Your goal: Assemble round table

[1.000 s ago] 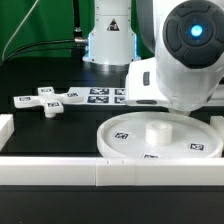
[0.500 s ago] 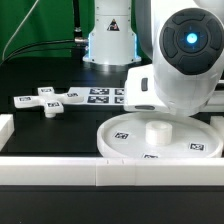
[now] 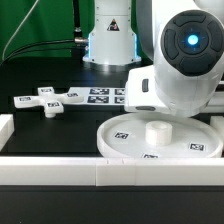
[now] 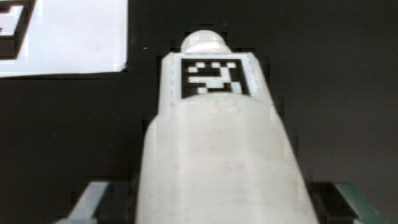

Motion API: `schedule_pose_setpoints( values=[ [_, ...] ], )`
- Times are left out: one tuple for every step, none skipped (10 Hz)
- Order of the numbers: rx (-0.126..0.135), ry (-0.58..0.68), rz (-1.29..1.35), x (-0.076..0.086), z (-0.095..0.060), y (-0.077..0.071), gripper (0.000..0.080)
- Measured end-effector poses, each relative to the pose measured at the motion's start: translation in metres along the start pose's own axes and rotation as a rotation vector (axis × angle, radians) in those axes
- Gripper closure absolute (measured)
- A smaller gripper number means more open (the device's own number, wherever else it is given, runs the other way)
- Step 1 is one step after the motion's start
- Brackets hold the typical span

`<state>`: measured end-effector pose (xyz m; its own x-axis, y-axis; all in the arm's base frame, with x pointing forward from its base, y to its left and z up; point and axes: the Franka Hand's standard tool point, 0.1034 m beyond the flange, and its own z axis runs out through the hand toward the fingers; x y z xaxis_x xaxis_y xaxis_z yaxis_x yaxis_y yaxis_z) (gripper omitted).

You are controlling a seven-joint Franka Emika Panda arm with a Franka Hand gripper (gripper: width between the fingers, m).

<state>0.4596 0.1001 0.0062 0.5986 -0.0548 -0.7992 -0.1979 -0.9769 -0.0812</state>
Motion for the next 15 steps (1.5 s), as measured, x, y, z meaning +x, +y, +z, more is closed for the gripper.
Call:
schedule_pose_setpoints(
  values=[
    [0.000, 0.000, -0.001, -0.001, -0.003, 0.000, 0.0393],
    [-0.001, -0.018, -0.005, -0.008, -0.010, 0.000, 0.0393],
    [-0.001, -0.029, -0.010, -0.018, -0.023, -0.001, 0.0393],
    [-0.001, -0.037, -0.013, -0.027, -0.034, -0.001, 0.0393],
    [-0.001, -0.052, -0.020, -0.039, -0.051, -0.002, 0.0393],
    [0.003, -0.030, -0.025, -0.037, -0.062, -0.004, 0.0392],
    [0.004, -0.015, -0.023, -0.032, -0.058, -0.004, 0.0392],
    [0.005, -0.002, -0.023, -0.030, -0.058, -0.005, 0.0391],
    [0.005, -0.002, -0.023, -0.030, -0.058, -0.005, 0.0391],
    [0.005, 0.017, -0.033, -0.026, -0.059, -0.005, 0.0390],
    [0.008, 0.090, -0.055, -0.022, -0.071, -0.007, 0.0390],
    [0.009, 0.135, -0.066, -0.030, -0.084, -0.009, 0.0390],
    [0.011, 0.201, -0.074, -0.033, -0.098, -0.012, 0.0390],
    [0.016, 0.240, -0.078, -0.038, -0.110, -0.015, 0.0390],
    [0.023, 0.330, -0.079, -0.031, -0.117, -0.019, 0.0390]
  ],
)
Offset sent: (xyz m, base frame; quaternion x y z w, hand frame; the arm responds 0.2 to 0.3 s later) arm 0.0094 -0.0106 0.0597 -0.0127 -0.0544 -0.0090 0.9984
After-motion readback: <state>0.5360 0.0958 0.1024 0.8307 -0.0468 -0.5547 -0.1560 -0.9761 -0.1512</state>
